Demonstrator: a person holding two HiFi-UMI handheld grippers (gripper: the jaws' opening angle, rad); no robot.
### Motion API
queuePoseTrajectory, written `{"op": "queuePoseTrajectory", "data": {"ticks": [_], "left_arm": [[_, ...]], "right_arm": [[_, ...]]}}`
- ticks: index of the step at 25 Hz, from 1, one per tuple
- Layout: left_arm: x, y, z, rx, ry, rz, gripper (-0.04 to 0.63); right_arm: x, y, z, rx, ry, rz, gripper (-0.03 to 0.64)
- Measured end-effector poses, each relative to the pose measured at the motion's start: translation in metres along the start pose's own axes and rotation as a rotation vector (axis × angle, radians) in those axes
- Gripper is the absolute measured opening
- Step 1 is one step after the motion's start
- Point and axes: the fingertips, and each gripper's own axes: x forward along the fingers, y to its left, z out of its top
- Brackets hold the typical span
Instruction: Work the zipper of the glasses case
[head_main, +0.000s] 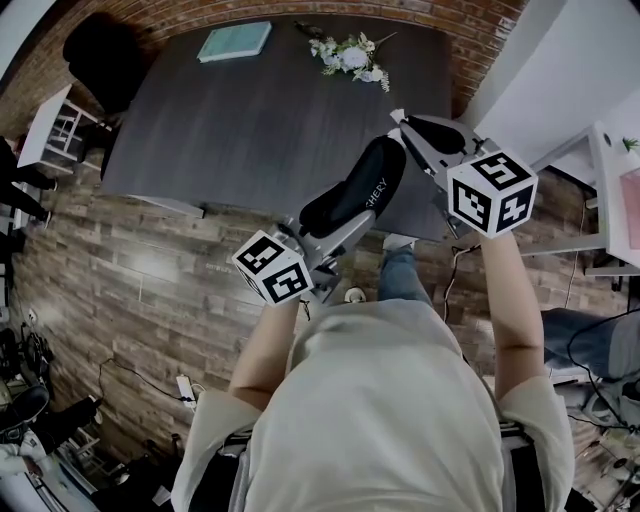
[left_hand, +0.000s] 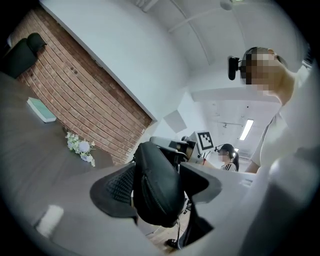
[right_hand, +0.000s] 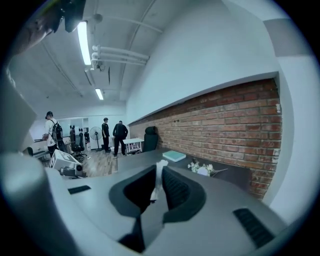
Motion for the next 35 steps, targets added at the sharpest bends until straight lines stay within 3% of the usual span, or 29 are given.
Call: {"op": "queuePoseTrajectory", "data": {"ticks": [2, 6, 11, 15, 18, 21, 24, 28, 35], "left_arm": [[-0.003, 0.003, 0.006, 0.013, -0.021, 0.006, 0.285], [-0.009, 0.007, 0.019, 0.014, -0.057, 0.018, 0.282], [-0.011, -0.002, 0.032, 0.001, -0.112, -0.027, 0.281], [-0.005, -0.012, 0.03, 0.003, -0.106, -0.07, 0.281], [0.0, -0.018, 0.021, 0.011, -0.079, -0.08, 0.281], [0.003, -0.021, 0.01, 0.01, -0.04, -0.087, 0.282], [0.004, -0.025, -0.002, -0.051, 0.016, -0.138, 0.287], [0.006, -0.031, -0.008, -0.188, 0.07, -0.242, 0.301], [0.026, -0.055, -0.033, -0.233, 0.187, -0.336, 0.324]], "right_arm": [[-0.003, 0.007, -0.01, 0.073, -0.033, 0.028, 0.149], [-0.014, 0.027, -0.024, 0.351, -0.136, 0.18, 0.271], [-0.022, 0.051, -0.043, 0.72, -0.213, 0.413, 0.339], [-0.019, 0.055, -0.034, 0.866, -0.288, 0.524, 0.35], [-0.015, 0.053, -0.03, 0.868, -0.295, 0.517, 0.35], [-0.015, 0.05, -0.031, 0.861, -0.277, 0.513, 0.295], [-0.021, 0.053, -0.033, 0.818, -0.251, 0.552, 0.287], [-0.034, 0.066, -0.022, 0.664, -0.188, 0.674, 0.276], [-0.044, 0.103, -0.012, 0.36, -0.047, 0.865, 0.275]]}}
